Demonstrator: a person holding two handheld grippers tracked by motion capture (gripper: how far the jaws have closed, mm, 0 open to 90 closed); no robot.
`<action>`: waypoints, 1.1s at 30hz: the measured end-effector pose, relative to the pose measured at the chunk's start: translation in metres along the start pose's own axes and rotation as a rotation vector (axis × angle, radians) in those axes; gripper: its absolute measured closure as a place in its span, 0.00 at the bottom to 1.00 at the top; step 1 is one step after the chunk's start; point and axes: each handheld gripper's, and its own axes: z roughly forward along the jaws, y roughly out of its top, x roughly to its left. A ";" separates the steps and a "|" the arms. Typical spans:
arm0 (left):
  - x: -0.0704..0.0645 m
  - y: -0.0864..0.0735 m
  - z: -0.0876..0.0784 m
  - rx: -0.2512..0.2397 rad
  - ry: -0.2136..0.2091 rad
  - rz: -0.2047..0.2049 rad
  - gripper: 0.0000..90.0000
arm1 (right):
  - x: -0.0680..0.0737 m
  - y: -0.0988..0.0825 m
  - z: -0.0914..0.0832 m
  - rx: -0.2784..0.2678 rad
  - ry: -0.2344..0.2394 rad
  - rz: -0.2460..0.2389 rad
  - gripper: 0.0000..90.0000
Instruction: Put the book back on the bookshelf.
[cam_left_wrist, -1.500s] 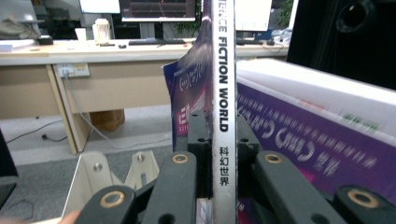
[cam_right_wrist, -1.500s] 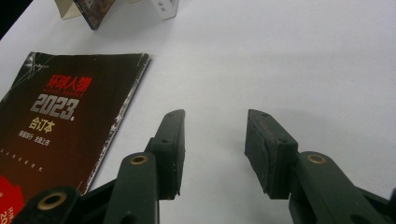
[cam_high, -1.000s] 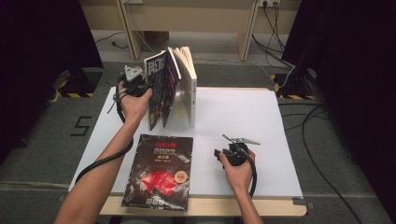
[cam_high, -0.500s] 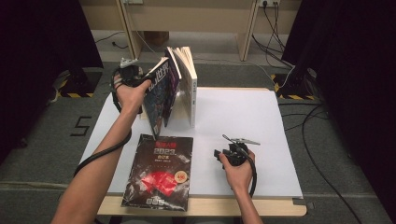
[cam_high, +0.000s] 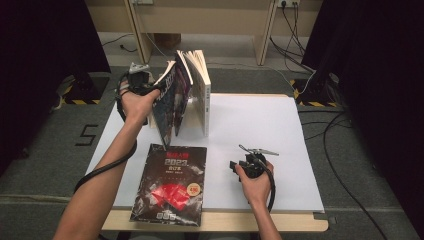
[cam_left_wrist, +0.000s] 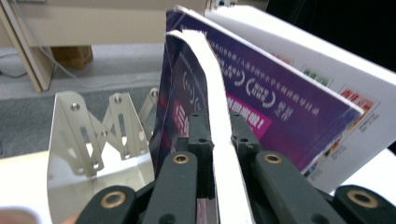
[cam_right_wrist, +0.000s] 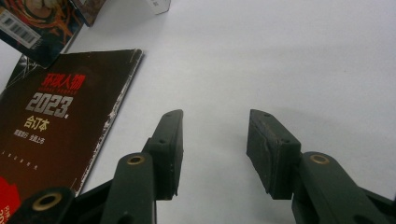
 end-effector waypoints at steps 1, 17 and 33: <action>0.000 0.001 -0.001 -0.019 0.011 0.014 0.91 | 0.000 0.000 0.000 -0.001 0.002 -0.002 0.63; 0.007 -0.010 0.024 -0.186 0.159 0.023 0.91 | -0.001 0.000 0.000 -0.003 0.000 -0.005 0.63; 0.004 -0.007 0.021 0.001 0.091 0.003 0.78 | -0.002 0.000 0.000 -0.005 0.000 -0.008 0.63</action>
